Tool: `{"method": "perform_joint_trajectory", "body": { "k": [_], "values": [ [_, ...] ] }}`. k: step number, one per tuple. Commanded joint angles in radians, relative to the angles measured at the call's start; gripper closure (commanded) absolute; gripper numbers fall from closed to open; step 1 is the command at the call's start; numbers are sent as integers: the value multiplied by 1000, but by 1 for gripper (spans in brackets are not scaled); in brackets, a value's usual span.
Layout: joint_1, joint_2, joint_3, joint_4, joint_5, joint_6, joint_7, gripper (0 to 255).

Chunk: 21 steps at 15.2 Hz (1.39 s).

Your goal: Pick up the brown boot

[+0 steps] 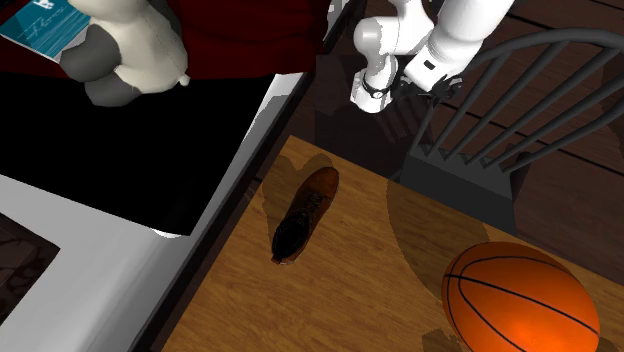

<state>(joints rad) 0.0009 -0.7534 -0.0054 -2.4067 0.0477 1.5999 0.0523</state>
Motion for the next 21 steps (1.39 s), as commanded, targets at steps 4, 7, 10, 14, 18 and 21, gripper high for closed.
{"method": "perform_joint_trajectory", "body": {
  "k": [4, 7, 10, 14, 18, 21],
  "values": [
    [-26, 63, -31, 20, -9, 92, -4, 0],
    [-49, 128, -64, 47, -13, 179, -10, 0],
    [-69, 196, -97, 82, -11, 260, -16, 0],
    [-90, 287, -142, 138, 3, 359, -27, 0],
    [-107, 379, -190, 206, 31, 446, -44, 0],
    [-117, 449, -226, 263, 63, 503, -61, 0]
  ]
}}
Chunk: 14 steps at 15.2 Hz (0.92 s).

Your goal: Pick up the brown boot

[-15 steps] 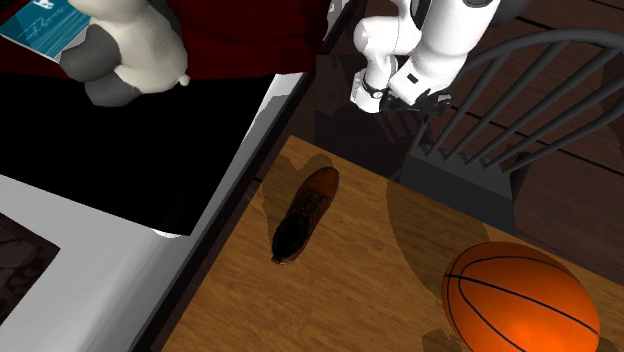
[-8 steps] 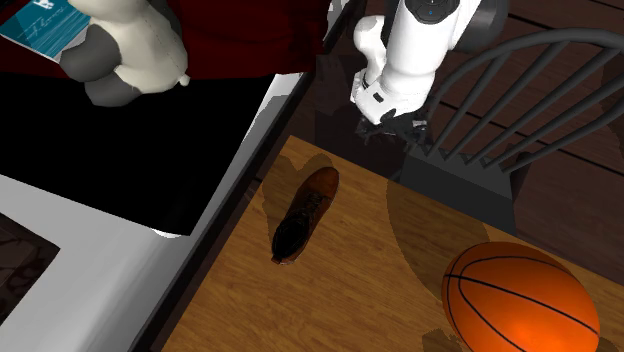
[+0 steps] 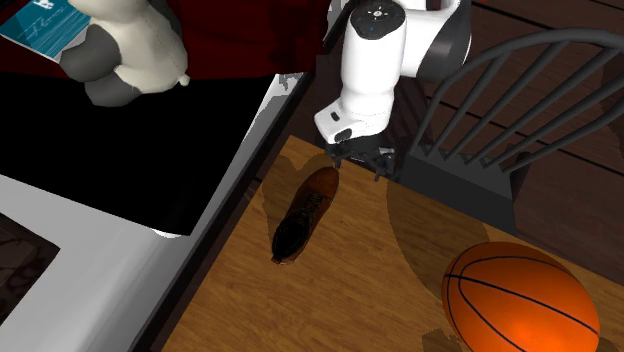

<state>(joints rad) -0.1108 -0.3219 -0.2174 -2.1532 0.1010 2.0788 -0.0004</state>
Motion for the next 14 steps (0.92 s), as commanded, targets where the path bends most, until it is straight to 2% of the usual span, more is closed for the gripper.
{"method": "perform_joint_trajectory", "body": {
  "k": [1, 10, 14],
  "values": [
    [-8, 41, -26, 30, 23, 41, -15, 0],
    [-42, 247, -125, 229, 181, 152, -89, 0],
    [-41, 254, -125, 183, 195, 201, -108, 0]
  ]
}}
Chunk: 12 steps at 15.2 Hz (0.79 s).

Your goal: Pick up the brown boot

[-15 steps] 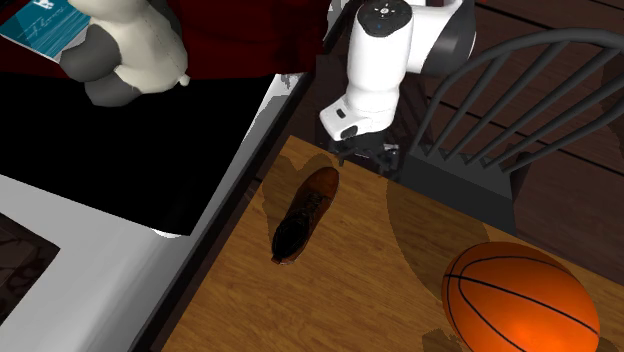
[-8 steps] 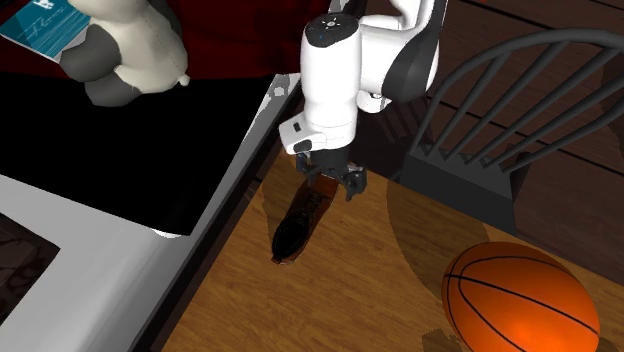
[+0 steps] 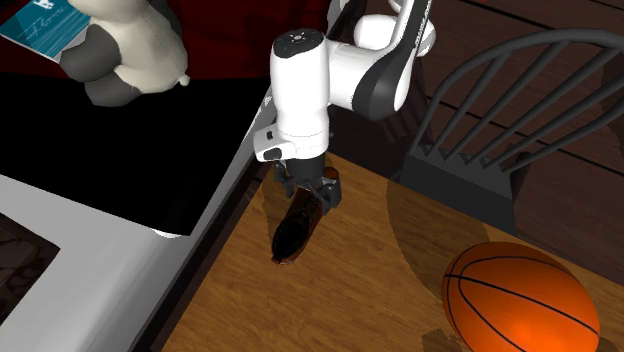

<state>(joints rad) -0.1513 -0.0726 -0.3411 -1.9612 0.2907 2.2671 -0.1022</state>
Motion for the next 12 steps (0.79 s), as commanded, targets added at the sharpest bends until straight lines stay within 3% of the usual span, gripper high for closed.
{"method": "perform_joint_trajectory", "body": {
  "k": [1, 5, 6, 12],
  "values": [
    [0, 7, -1, -19, 10, 25, -11, 0],
    [1, 14, -1, -46, 21, 57, -25, 0],
    [1, 16, -2, -45, 23, 57, -26, 255],
    [1, 17, -2, -44, 23, 58, -26, 255]
  ]
}}
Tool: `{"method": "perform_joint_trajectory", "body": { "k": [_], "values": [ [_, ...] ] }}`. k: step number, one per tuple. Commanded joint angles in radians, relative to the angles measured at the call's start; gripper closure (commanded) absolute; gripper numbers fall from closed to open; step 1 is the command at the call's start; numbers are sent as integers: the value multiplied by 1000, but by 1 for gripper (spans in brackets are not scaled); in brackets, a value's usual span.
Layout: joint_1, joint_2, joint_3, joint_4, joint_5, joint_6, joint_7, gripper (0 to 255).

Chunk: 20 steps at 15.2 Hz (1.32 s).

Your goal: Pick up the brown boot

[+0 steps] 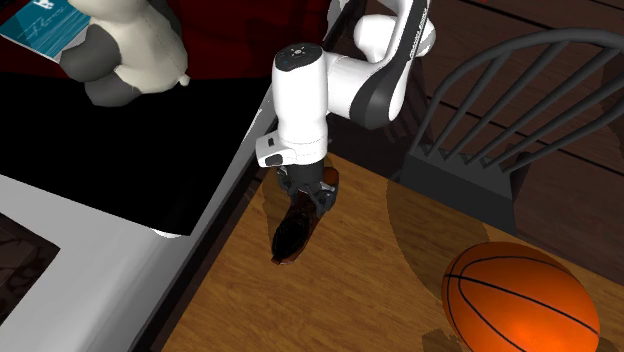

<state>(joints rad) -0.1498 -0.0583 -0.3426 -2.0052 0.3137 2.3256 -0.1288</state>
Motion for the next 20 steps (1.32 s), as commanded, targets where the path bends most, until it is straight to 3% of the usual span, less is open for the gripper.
{"method": "perform_joint_trajectory", "body": {
  "k": [1, 20],
  "values": [
    [0, 1, 0, -2, 0, 0, 0, 255],
    [-5, -20, 0, 177, -51, -192, 69, 255]
  ]
}}
